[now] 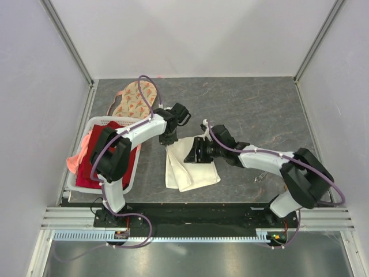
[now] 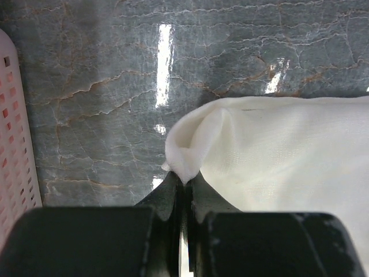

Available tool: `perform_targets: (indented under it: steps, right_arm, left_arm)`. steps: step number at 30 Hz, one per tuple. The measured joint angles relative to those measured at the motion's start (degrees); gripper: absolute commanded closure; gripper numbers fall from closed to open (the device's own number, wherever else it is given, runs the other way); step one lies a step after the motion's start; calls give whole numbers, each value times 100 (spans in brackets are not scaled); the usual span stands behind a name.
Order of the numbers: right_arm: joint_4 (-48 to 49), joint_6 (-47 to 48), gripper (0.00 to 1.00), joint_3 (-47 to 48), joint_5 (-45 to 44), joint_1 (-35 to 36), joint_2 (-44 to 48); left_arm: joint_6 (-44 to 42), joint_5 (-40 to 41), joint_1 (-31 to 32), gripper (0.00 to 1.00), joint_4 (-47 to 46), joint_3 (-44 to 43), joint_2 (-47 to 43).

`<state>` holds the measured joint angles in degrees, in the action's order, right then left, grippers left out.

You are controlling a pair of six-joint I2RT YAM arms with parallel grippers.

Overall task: Fold the napkin into a case and place the utensils inside
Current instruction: Fold the lower triangle-folded napkin at the center of the board.

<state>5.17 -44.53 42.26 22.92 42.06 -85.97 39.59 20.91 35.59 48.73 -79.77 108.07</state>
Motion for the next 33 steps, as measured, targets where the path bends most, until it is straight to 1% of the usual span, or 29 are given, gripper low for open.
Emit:
perform_targets:
  steps: [3,4,5,6,8,13,17,33]
  right_arm:
    - [164,7,68,592,-2,-155,-704]
    - [214,22,81,743,9,-175,-903]
    - [256,20,86,918,20,-192,-1126]
    - [321,11,94,1078,44,-210,-1340]
    - [516,-39,99,1305,94,-223,-1672]
    - [901,-219,100,1657,162,-256,-2299]
    - [986,-221,100,1862,140,-260,-2610]
    - [1027,61,100,2291,74,-533,-3115]
  left_arm:
    - [0,-2,0,98,-22,48,-11]
    - [0,-4,2,98,-24,57,-13]
    - [0,-4,2,98,-39,68,-20]
    - [0,-4,7,98,-50,81,-26]
    - [0,-4,15,98,-66,111,-48]
    - [0,-17,15,98,-70,149,-127]
    - [0,-52,15,98,-76,164,-212]
    - [0,-210,17,98,-103,238,-354]
